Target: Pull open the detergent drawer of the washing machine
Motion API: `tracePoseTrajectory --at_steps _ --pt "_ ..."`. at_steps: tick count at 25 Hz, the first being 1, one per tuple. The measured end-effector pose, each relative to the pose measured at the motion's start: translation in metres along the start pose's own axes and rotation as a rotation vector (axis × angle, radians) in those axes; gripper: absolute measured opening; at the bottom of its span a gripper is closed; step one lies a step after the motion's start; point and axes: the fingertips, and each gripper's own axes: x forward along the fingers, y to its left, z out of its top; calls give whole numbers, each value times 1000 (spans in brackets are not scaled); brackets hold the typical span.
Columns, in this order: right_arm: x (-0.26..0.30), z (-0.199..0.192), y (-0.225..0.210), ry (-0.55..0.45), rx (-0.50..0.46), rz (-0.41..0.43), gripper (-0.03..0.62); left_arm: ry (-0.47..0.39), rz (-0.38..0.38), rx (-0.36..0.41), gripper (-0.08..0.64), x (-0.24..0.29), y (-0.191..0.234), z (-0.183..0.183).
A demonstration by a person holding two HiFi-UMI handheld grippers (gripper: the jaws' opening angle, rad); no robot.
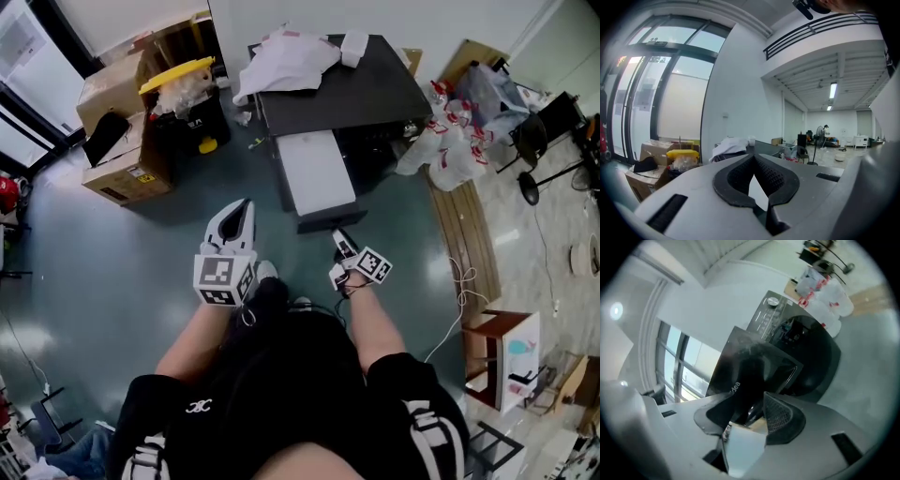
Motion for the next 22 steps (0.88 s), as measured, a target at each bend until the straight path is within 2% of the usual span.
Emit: tracePoseTrajectory --at_steps 2,4,7,10,15,18,20,22 --pt "-11 -4 -5 86 -131 -120 191 -4 -8 -9 3 4 -4 0" --pt "-23 3 -2 112 -245 -176 190 -8 -16 -16 2 7 -9 0" --pt "-41 32 16 78 -426 -246 190 -16 -28 -28 2 12 -16 2" --pt "-54 72 52 6 -623 -306 189 -20 -37 -48 2 17 -21 5" --pt "-69 138 135 -175 -911 -330 154 -28 -47 -53 2 23 -32 9" --pt "-75 165 191 -293 -1048 -320 133 -36 -59 -47 3 24 -40 11" --pt "-81 179 227 -376 -1112 -305 88 -43 -68 -39 2 25 -44 16" --pt "-87 189 260 -449 -1156 -262 13 -53 -76 -27 2 27 -49 23"
